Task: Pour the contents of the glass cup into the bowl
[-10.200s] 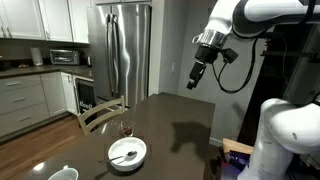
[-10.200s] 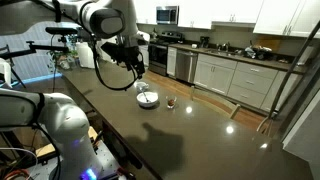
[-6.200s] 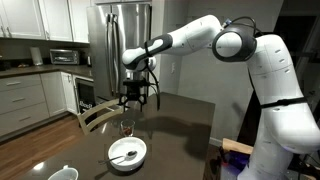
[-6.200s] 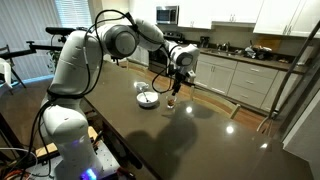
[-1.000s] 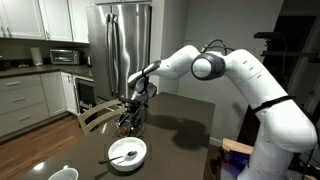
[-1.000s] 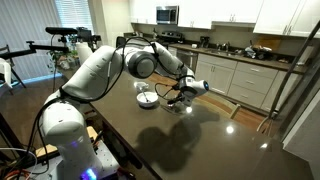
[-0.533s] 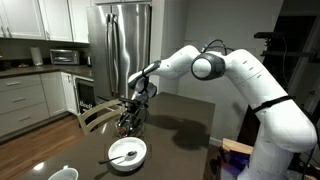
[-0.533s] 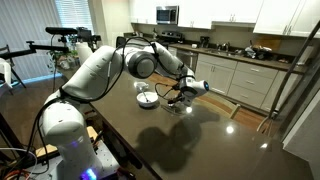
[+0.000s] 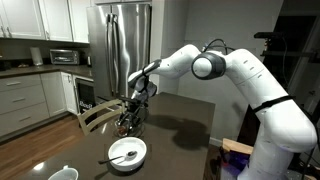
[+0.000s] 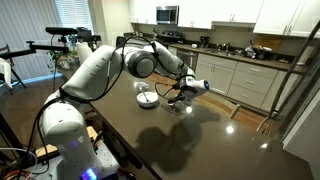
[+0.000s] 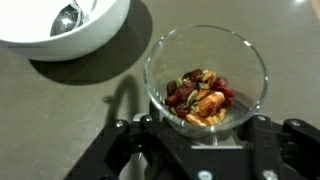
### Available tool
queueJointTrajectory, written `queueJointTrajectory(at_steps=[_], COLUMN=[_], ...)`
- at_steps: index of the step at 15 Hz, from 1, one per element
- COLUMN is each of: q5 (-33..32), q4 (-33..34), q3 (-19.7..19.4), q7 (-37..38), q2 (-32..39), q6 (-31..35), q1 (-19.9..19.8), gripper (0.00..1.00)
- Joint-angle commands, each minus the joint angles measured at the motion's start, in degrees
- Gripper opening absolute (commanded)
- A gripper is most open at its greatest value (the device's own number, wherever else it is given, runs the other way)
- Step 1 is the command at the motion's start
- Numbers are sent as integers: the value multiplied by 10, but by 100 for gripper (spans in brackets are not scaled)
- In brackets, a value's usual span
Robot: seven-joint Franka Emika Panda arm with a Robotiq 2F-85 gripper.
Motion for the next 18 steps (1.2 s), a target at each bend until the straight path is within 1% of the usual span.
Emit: queueJointTrajectory(at_steps=[1, 10, 14, 18], q5=[7, -15, -45, -82], q4=[-14, -54, -97, -151], q3=[-2, -9, -15, -13], q7=[2, -11, -27, -37], q2=[-34, -106, -152, -196], q6=[-11, 10, 46, 96], q1=[0, 26, 48, 68], gripper=[42, 42, 42, 42])
